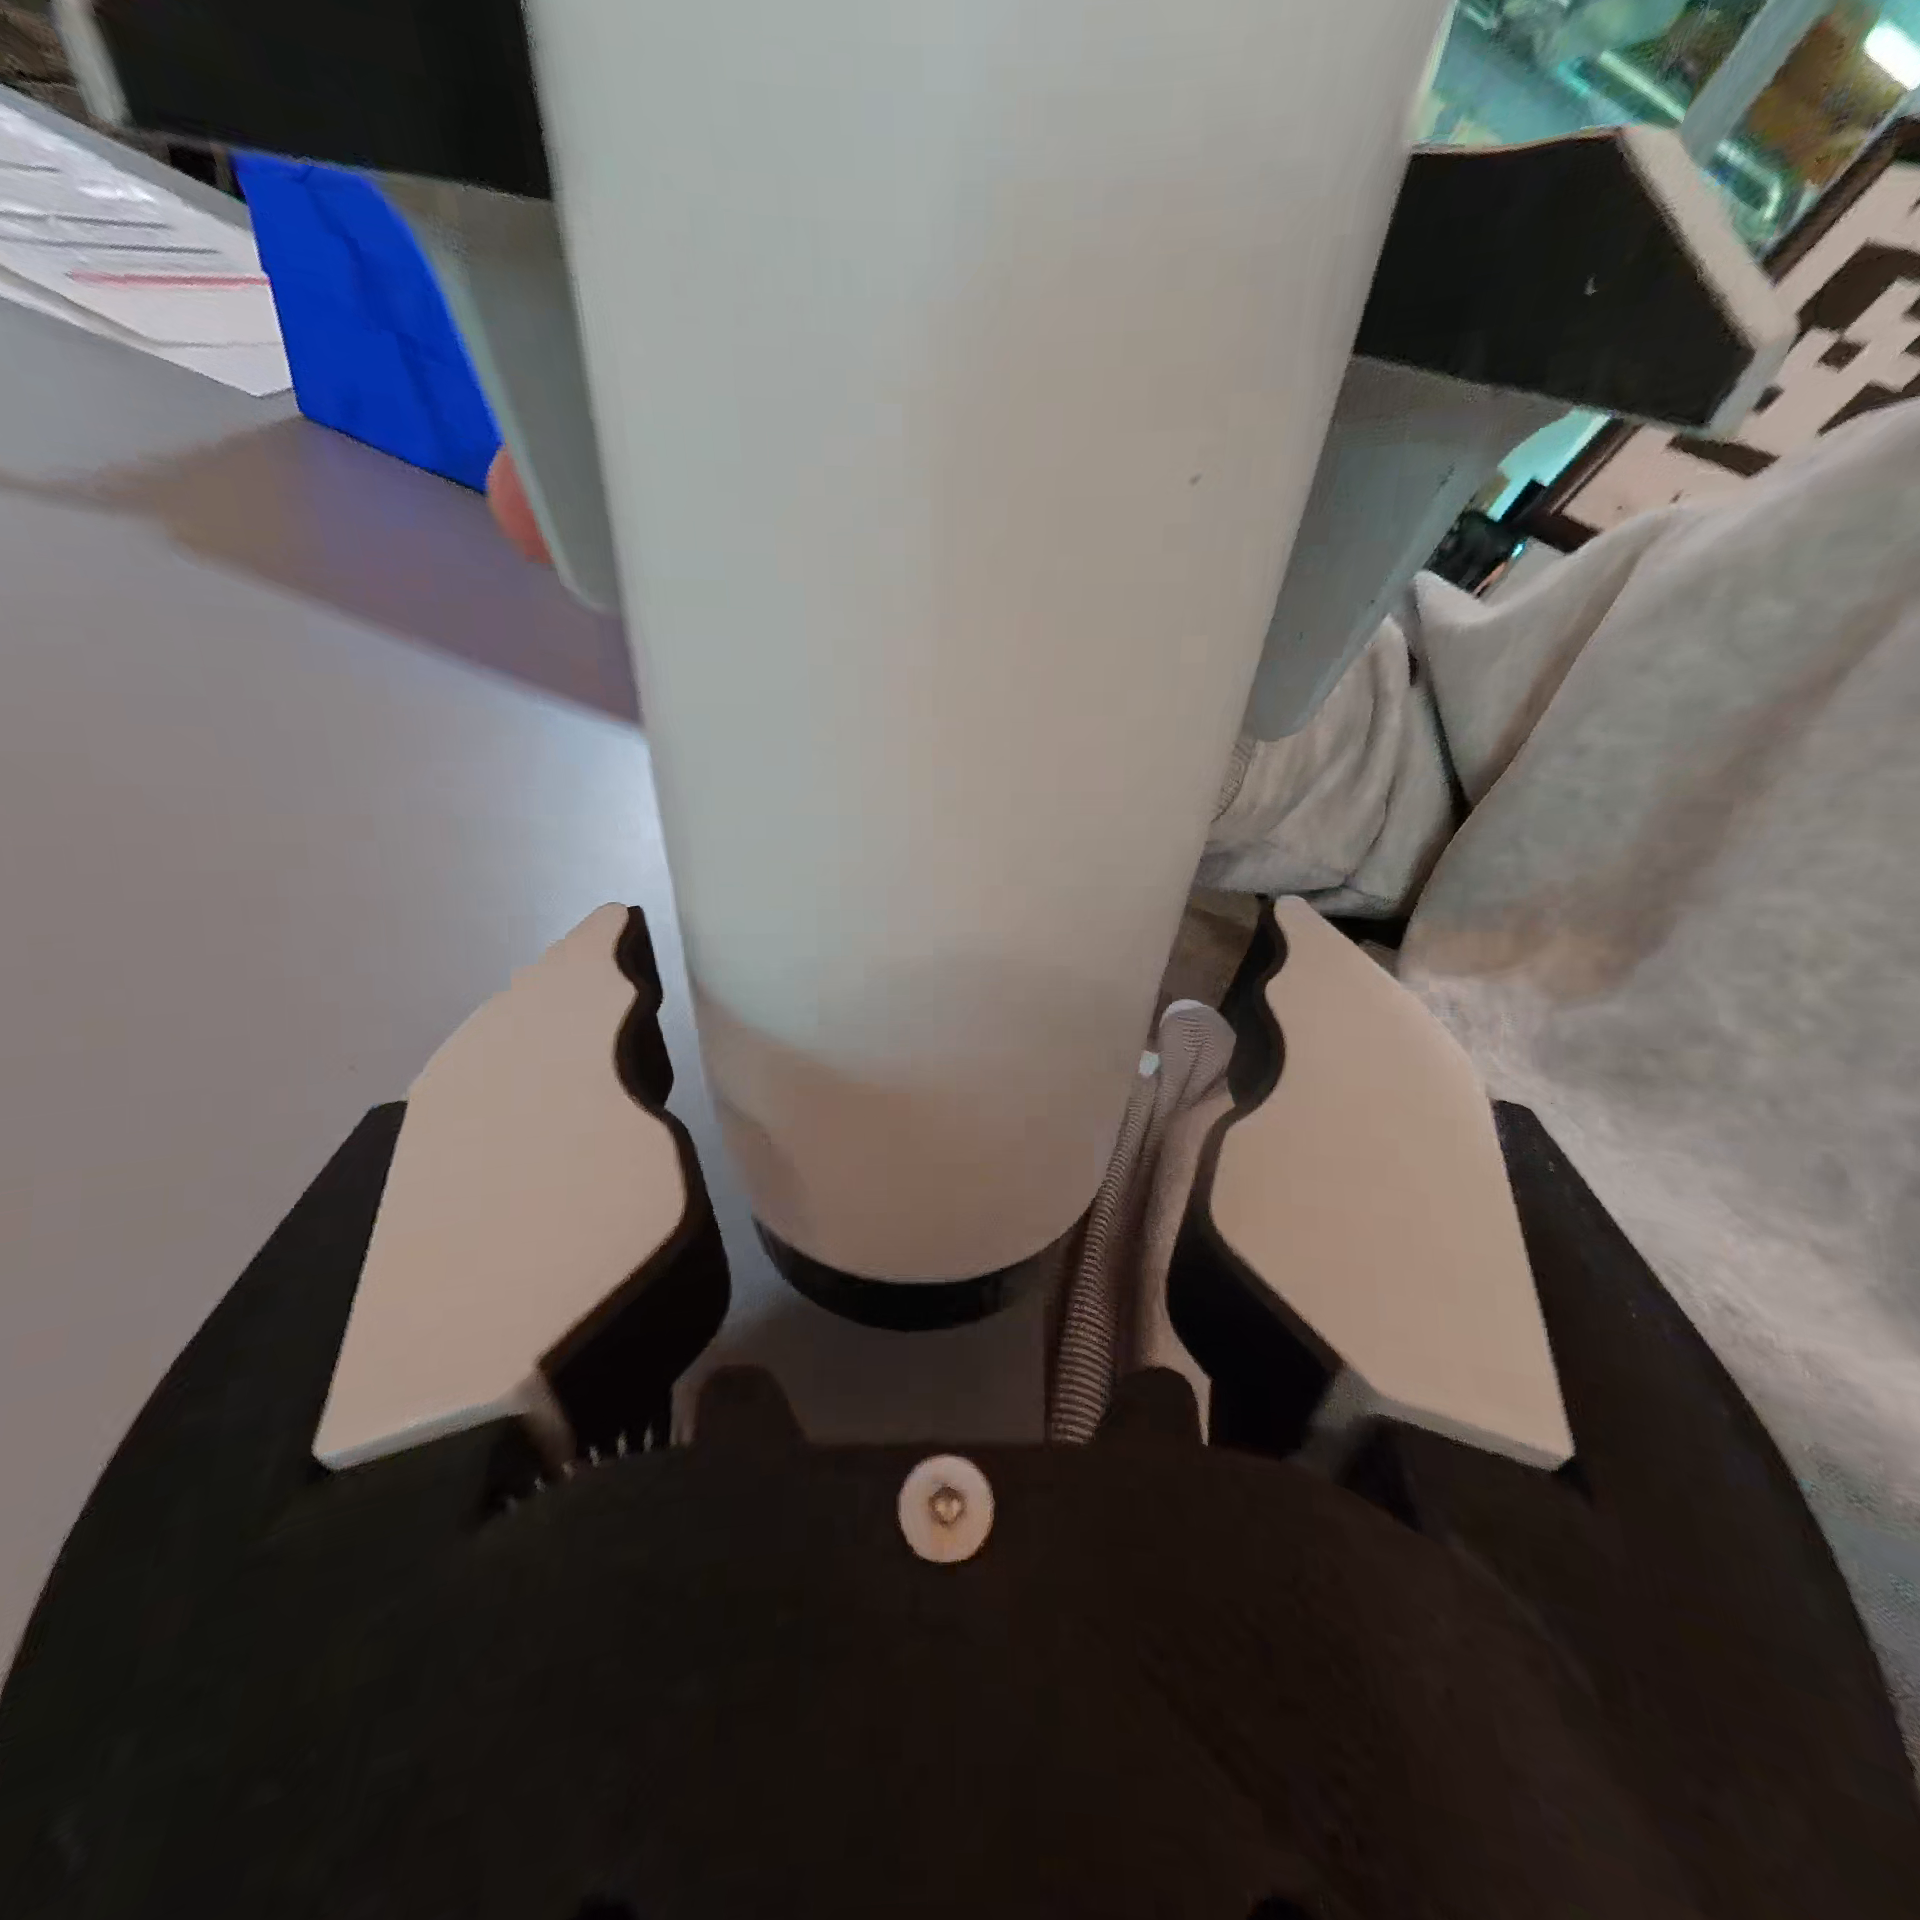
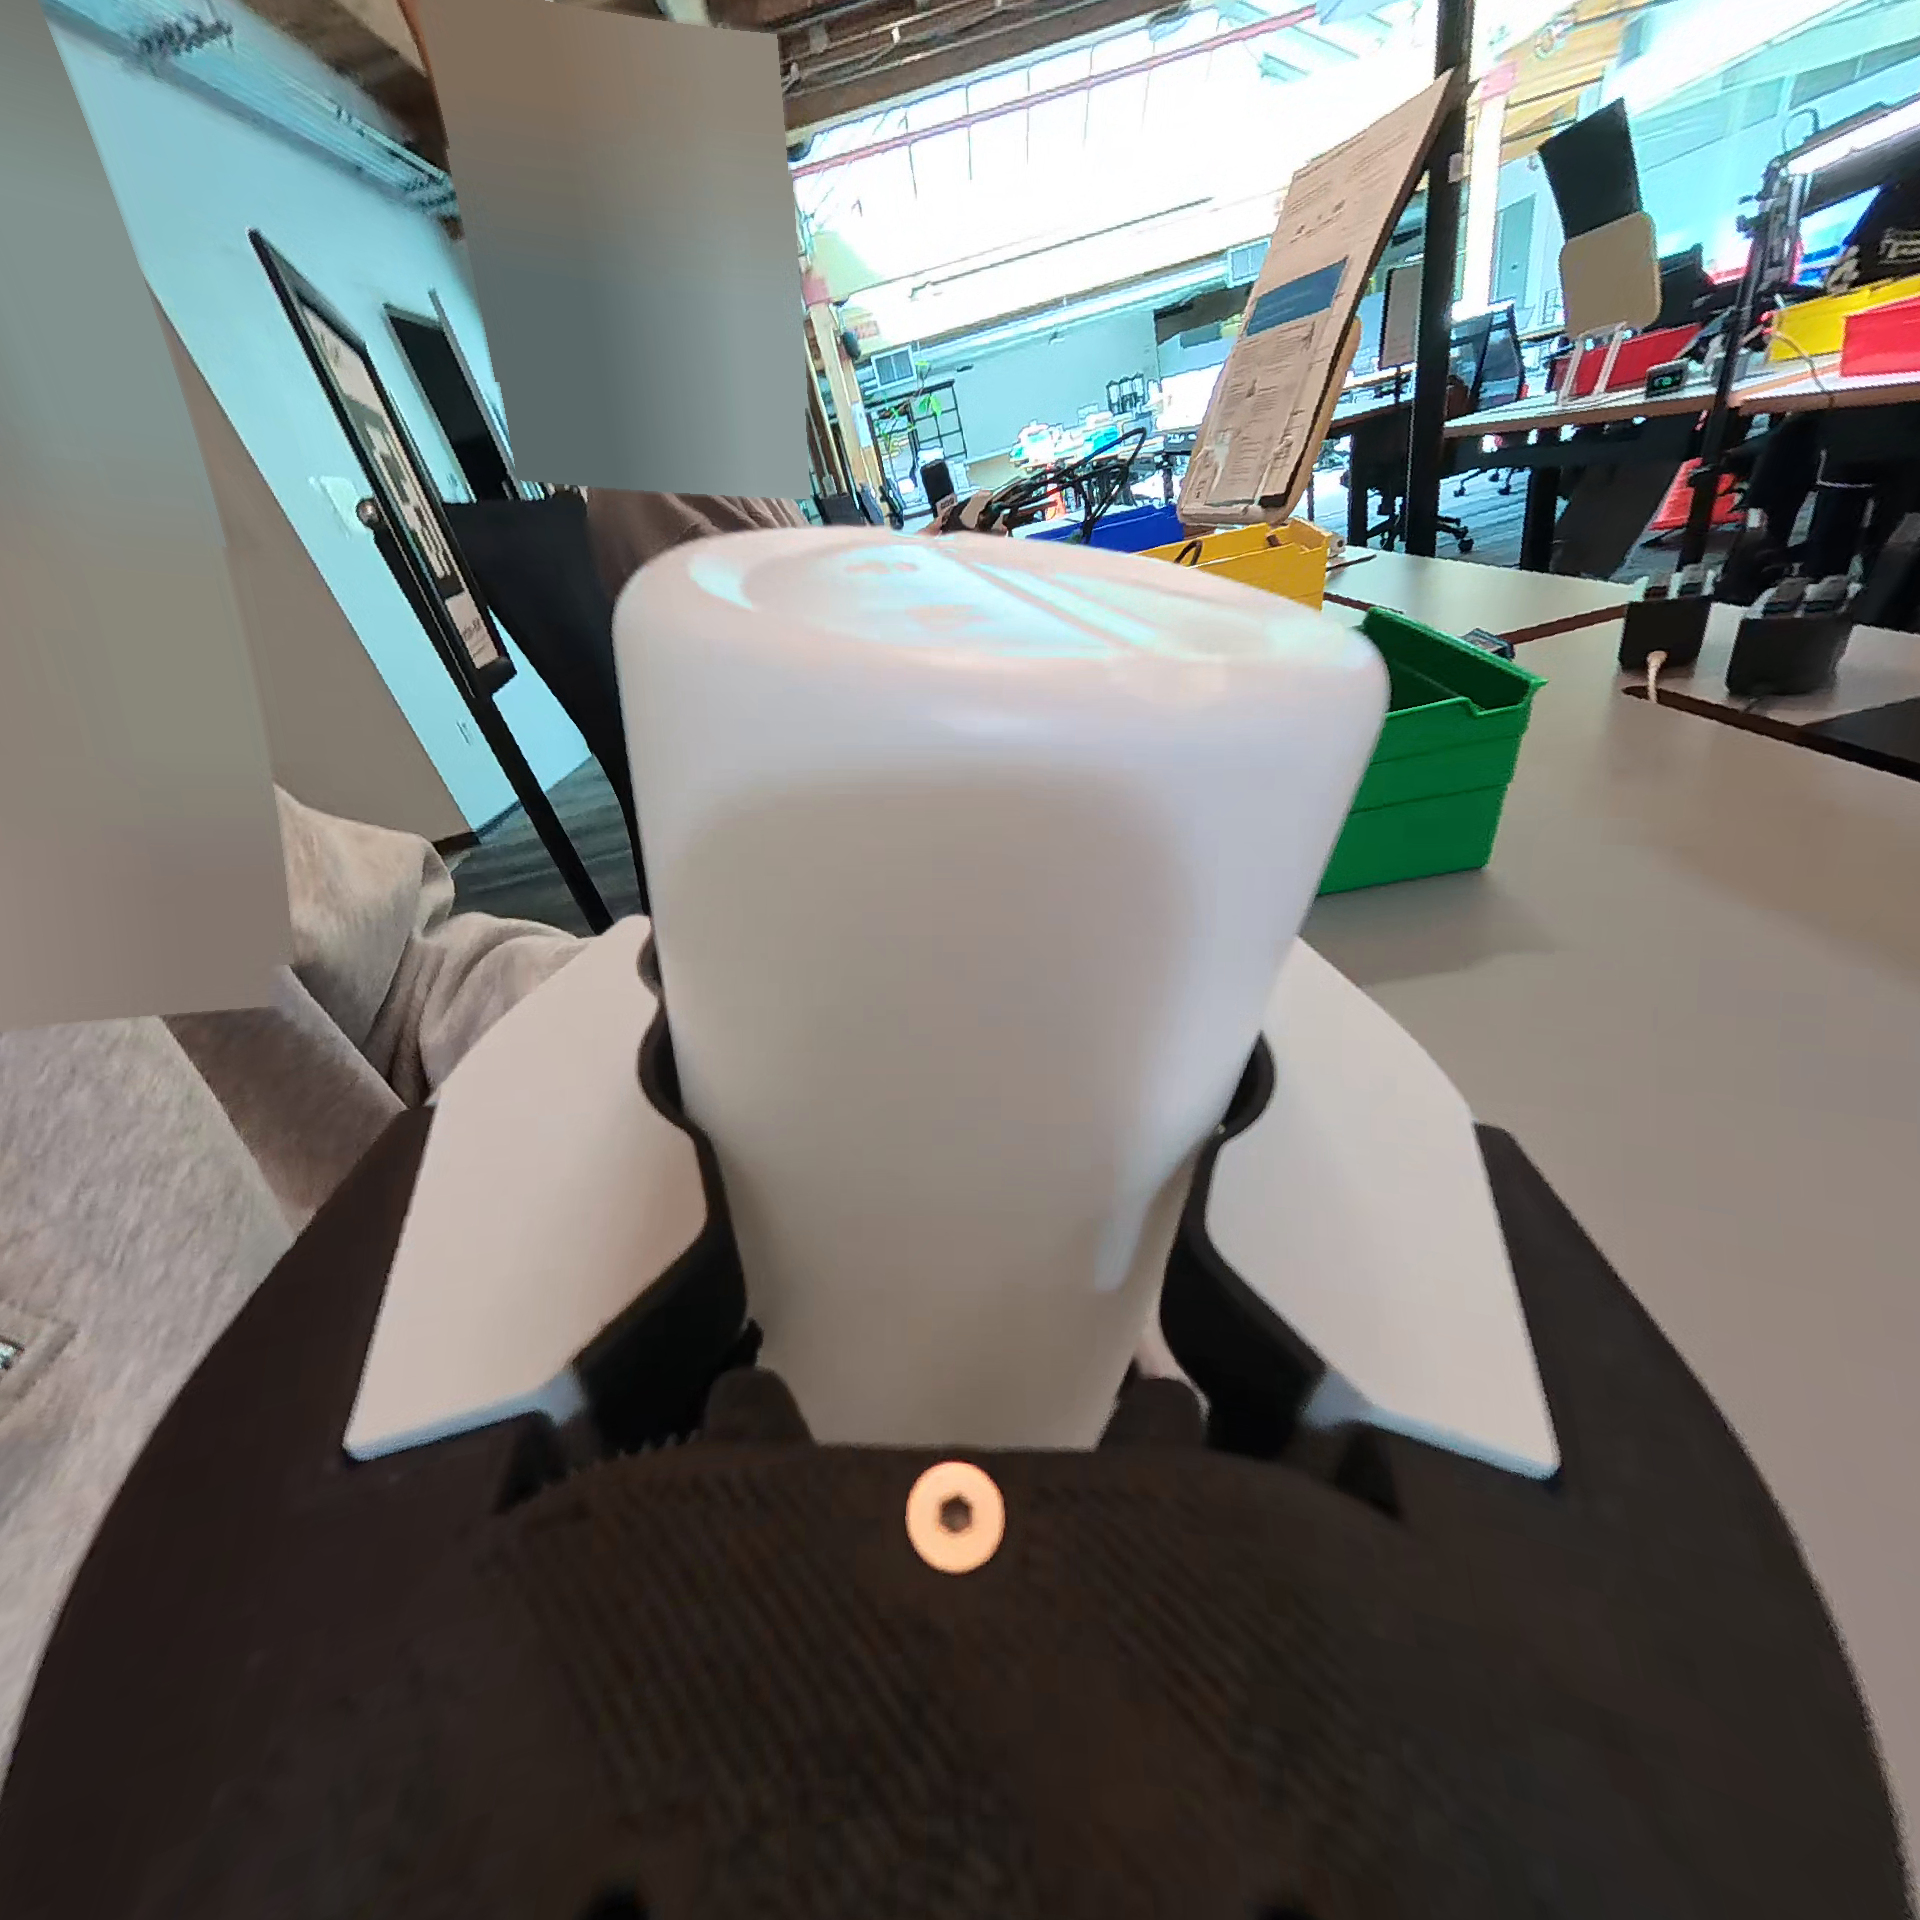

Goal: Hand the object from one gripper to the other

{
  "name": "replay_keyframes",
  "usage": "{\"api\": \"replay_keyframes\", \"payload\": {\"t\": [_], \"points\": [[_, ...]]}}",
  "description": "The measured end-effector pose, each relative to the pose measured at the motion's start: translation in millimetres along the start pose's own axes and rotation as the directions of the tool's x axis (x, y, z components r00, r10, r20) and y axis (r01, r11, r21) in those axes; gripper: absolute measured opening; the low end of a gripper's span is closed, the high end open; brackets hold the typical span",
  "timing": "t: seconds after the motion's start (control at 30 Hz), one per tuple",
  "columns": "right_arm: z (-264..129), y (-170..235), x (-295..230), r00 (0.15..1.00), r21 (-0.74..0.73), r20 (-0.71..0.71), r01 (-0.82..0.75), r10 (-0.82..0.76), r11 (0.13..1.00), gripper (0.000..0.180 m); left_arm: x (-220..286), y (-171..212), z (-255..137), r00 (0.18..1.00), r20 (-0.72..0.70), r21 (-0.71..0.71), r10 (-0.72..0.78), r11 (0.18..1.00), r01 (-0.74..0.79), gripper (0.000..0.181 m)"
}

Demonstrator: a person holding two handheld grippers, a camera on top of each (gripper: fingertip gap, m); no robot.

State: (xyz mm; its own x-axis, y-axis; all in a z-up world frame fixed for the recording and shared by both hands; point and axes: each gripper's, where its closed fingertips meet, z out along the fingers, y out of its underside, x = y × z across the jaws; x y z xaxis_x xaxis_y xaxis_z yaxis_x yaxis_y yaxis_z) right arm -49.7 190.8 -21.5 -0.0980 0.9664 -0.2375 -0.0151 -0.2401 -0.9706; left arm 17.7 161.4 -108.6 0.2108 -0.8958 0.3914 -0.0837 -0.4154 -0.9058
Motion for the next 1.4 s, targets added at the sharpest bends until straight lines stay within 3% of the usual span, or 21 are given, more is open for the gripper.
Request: {"api": "replay_keyframes", "payload": {"t": [0.13, 0.33, 0.5, 0.67, 0.77, 0.83, 0.97, 1.2, 1.4], "points": [[3, 0, -6, 1.0, -0.003, 0.006, 0.029, -0.029, 1.0, 0.105, 0, 0, 1, 0.999, 0.024, -0.001, 0.037, 0.999, -0.037, 0.089], [0, -11, -10, 0.998, 0.044, 0.01, 0.057, -0.057, 0.997, 0.105, 0, -9, -2, 0.995, 0.059, 0.03, 0.085, 0.996, -0.087, 0.088], [0, -14, -4, 0.989, 0.04, -0.058, 0.141, -0.138, 0.989, 0.124, -3, -28, -13, 0.995, 0.077, 0.143, 0.056, 0.987, -0.067, 0.087], [-12, -19, 9, 0.988, 0.106, -0.093, 0.135, -0.125, 0.985, 0.114, -19, -49, -45, 0.99, 0.14, 0.229, 0.031, 0.971, -0.063, 0.087], [-12, -4, 20, 0.989, 0.093, -0.109, 0.108, -0.098, 0.99, 0.107, -22, -63, -62, 0.98, 0.193, 0.247, 0.055, 0.963, -0.103, 0.087], [-7, 11, 26, 0.988, 0.06, -0.134, 0.079, -0.07, 0.995, 0.093, -21, -72, -70, 0.974, 0.216, 0.257, 0.073, 0.958, -0.129, 0.087], [8, 32, 17, 0.992, 0.01, -0.11, 0.058, -0.057, 0.998, 0.089, -14, -87, -79, 0.968, 0.234, 0.28, 0.091, 0.947, -0.156, 0.088], [25, 49, -3, 0.972, -0.079, -0.094, 0.209, -0.216, 0.975, 0.083, 0, -92, -70, 0.973, 0.207, 0.276, 0.105, 0.948, -0.161, 0.088], [28, 50, -7, 0.982, -0.058, -0.09, 0.159, -0.163, 0.986, 0.08, 6, -88, -55, 0.974, 0.201, 0.275, 0.11, 0.947, -0.163, 0.088]]}}
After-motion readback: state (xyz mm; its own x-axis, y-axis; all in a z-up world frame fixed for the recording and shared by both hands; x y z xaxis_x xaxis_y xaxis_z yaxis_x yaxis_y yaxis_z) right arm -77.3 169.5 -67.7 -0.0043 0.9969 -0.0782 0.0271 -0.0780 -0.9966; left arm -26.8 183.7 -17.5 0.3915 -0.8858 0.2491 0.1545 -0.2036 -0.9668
